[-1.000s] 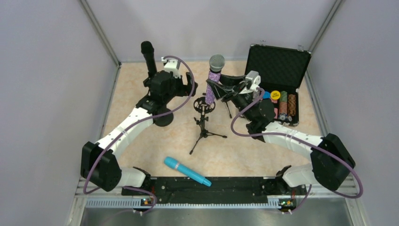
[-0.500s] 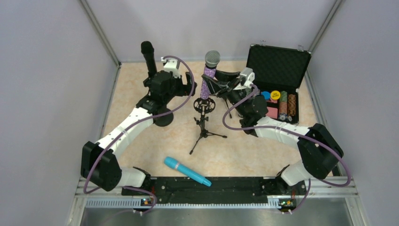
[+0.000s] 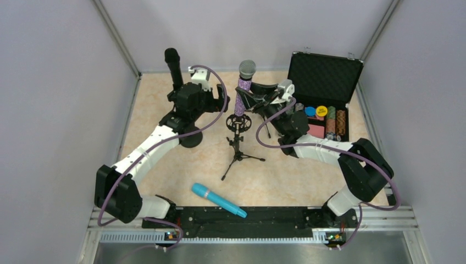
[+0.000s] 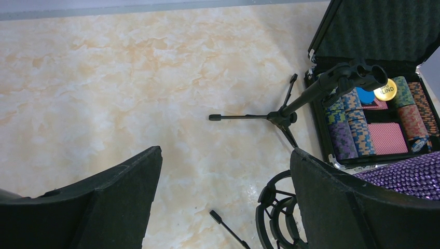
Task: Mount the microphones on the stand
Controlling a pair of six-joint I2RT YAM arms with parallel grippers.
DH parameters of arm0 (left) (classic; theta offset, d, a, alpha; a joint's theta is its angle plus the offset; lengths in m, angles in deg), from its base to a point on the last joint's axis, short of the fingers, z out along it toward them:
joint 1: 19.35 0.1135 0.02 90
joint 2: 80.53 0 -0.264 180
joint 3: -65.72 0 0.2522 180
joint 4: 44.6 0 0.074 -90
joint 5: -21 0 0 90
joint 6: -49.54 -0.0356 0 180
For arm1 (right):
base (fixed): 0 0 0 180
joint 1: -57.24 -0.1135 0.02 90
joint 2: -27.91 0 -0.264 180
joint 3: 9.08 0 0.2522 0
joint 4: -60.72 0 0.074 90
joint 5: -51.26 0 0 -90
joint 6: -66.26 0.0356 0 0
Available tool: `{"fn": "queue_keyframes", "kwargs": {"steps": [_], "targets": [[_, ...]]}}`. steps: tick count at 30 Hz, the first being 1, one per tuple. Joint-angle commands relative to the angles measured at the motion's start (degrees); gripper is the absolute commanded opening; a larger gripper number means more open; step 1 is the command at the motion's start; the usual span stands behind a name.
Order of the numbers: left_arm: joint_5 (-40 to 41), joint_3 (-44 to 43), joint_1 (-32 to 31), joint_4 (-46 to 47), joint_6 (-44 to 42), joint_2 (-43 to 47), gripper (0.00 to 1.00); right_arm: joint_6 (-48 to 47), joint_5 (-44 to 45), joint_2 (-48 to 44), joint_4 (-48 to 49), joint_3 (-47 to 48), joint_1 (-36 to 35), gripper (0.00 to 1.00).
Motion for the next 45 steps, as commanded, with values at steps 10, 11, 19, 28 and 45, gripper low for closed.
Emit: {"fn": "queue_keyframes", "kwargs": {"steps": [10,11,19,28,45], "targets": [[-0.7,-0.4,0.2,2.2,-0.2,-1.2,0.96,2.8,-0.3,1.2,7.6,-1.7,0.4,0.00],[-0.9,-0.4,0.2,2.1,-0.2,-1.2,0.96,2.7,-0.2,1.1,7.5,-1.9,0.4,0.00],[-0.9,-0.4,0.2,2.2,-0.1,-1.5,0.96,3.3,-1.0,1.6,7.4,-3.1,0.5,0.00],[-0.7,-0.5,0.2,2.0,-0.2,-1.9,0.96,3.0,-1.8,2.9,7.7,-3.4,0.4,0.00],[-0.8,-0.6,0.1,2.0,-0.2,-2.1,0.96,3.0,-2.6,3.2,2.5,-4.1,0.4,0.00]]}}
